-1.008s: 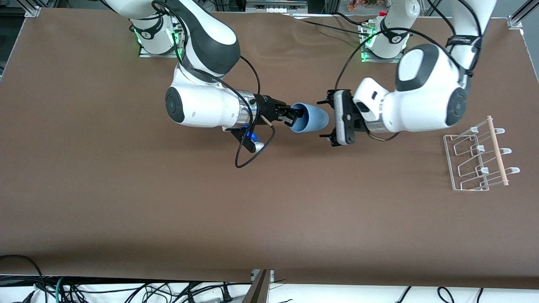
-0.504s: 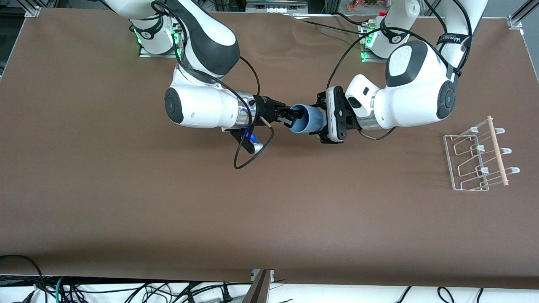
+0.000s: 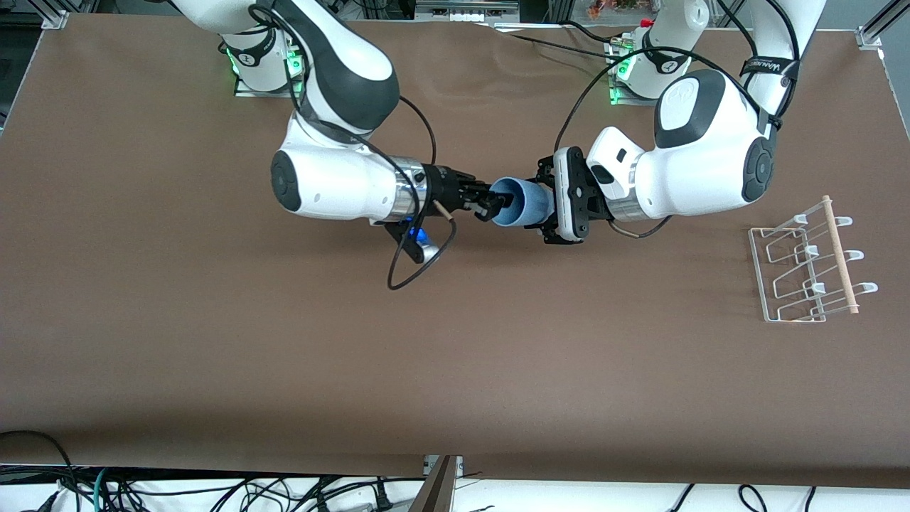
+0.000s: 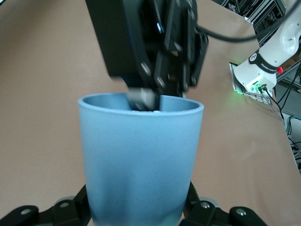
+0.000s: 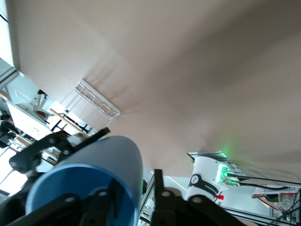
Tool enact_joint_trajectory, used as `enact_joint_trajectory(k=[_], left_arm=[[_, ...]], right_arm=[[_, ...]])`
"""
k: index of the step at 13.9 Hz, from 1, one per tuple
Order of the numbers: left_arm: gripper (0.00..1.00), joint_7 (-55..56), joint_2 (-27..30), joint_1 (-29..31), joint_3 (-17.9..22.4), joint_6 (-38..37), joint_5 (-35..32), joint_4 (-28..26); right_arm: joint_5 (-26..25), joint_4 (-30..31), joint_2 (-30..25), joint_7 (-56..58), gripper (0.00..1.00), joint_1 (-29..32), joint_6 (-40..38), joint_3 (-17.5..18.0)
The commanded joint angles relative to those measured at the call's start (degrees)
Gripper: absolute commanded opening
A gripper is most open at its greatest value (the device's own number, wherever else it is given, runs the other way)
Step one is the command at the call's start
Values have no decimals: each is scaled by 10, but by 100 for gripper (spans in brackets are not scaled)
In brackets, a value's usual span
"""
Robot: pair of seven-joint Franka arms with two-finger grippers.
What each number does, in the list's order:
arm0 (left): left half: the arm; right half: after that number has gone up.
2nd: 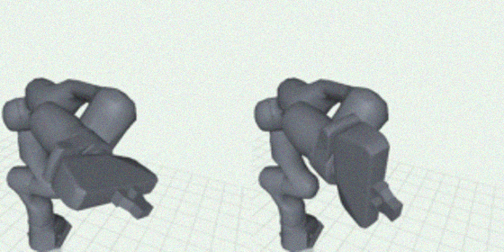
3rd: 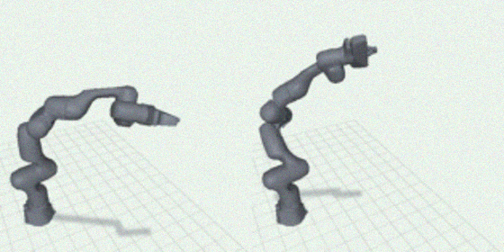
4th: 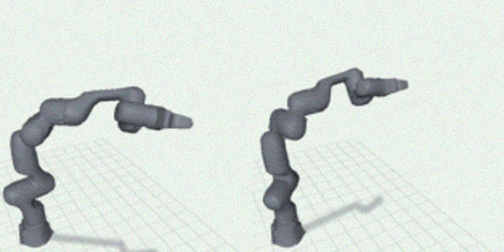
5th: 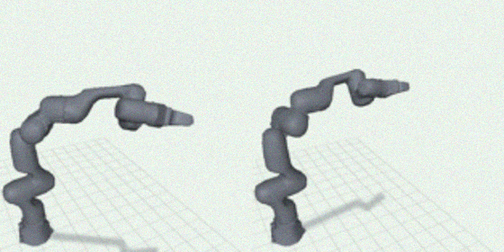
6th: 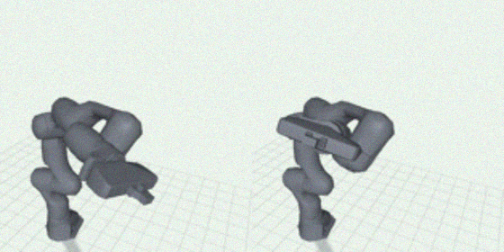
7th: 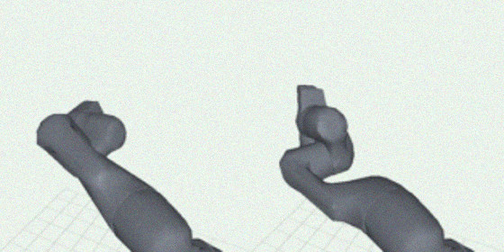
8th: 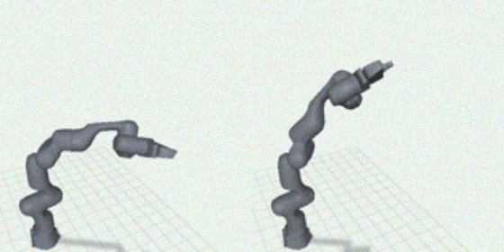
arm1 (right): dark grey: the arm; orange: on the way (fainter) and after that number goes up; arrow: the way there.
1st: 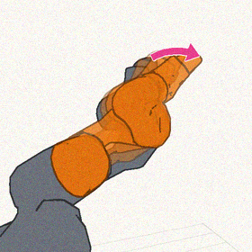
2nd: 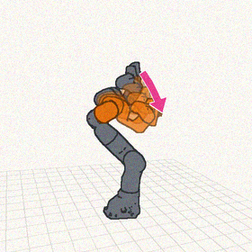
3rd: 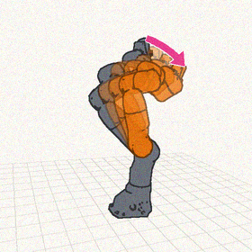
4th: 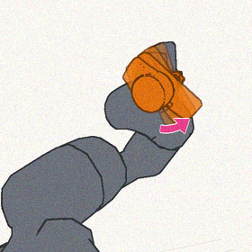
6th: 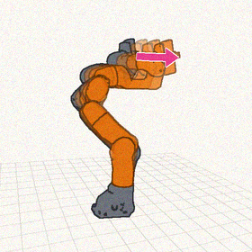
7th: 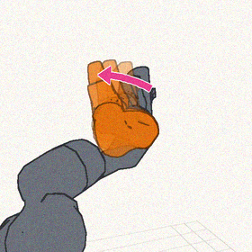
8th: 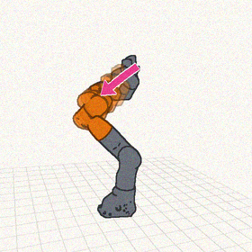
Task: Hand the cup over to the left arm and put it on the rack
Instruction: 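Grasp the cup rim with the left gripper beside the right gripper, then open the right gripper and withdraw it while the left gripper carries the cup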
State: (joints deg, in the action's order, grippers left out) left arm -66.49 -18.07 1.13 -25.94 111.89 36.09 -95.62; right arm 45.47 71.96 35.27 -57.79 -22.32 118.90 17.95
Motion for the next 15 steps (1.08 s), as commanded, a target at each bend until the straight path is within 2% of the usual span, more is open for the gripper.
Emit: enact_joint_trajectory(k=[1, 3, 4, 5, 7, 8, 10, 12, 13, 15], left_arm=[[0, -20, 16, 17, -3, -9, 14, -13], [0, -19, 16, 26, -2, -23, 11, -12], [0, -16, 18, 28, 1, -30, 8, -11], [0, -16, 20, 31, 5, -37, 1, -12], [0, -15, 22, 64, 7, -61, -61, -8], [0, -15, 26, 75, 8, -78, -88, -8], [0, -14, 27, 103, 8, -112, -159, -8], [0, -13, 27, 121, 8, -128, -222, -9], [0, -13, 29, 131, 9, -132, -249, -7], [0, -17, 27, 153, 8, -139, -299, 7]], right_arm=[[9, -8, -21, 1, 99, 43, -21, 1], [2, -8, -48, 1, 99, 79, -56, 0], [-16, -8, -64, 2, 99, 99, -77, -2], [-56, -8, -77, 3, 99, 118, -108, -7], [-139, -8, -107, 21, 99, 140, -169, -30], [-165, -7, -127, 50, 99, 142, -196, -54], [-177, -4, -157, 115, 99, 142, -257, -123], [-205, 0, -176, 180, 99, 141, -288, -175], [-242, 7, -184, 202, 99, 141, -301, -187], [-321, 54, -211, 254, 99, 141, -302, -188]])
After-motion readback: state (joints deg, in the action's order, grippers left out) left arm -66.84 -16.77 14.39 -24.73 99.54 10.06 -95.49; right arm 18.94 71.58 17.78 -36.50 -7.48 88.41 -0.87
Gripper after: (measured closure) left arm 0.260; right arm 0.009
